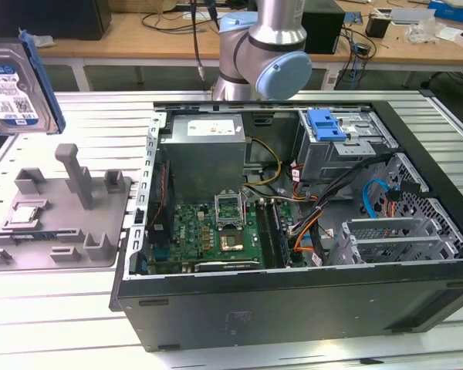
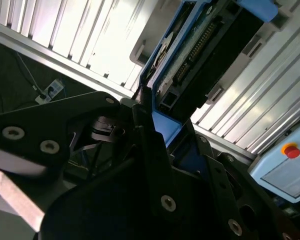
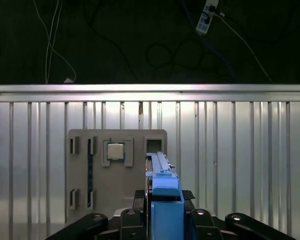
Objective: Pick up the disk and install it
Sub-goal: 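Pick up the disk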
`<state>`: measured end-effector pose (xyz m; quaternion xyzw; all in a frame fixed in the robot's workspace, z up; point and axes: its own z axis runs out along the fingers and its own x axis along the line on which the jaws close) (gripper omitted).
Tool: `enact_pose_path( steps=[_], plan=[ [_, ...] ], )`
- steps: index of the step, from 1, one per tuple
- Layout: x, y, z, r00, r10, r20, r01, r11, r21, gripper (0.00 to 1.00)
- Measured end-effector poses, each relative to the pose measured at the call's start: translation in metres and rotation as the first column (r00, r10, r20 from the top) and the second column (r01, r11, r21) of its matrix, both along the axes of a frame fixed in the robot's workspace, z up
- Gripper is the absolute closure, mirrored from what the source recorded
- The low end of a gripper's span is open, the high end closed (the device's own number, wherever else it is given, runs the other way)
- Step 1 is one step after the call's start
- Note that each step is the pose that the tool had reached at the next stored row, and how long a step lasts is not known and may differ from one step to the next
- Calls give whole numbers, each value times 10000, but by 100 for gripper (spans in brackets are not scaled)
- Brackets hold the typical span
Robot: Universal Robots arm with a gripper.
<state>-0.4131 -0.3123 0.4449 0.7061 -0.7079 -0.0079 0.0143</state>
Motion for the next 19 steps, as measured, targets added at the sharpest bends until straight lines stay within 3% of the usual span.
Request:
enact_pose_path(
  steps=[5, 8, 11, 17, 19],
  plan=[
    [10, 0, 159, 10000, 0, -1, 0, 10000, -1, 64],
    [24, 0, 342, 10000, 0, 1, 0, 10000, 0, 64],
    [36, 0, 454, 10000, 0, 0, 0, 10000, 0, 64],
    [37, 0, 461, 10000, 0, 0, 0, 10000, -6, 64],
    [67, -22, 468, 10000, 0, -2, 0, 10000, 1, 64]
  ],
)
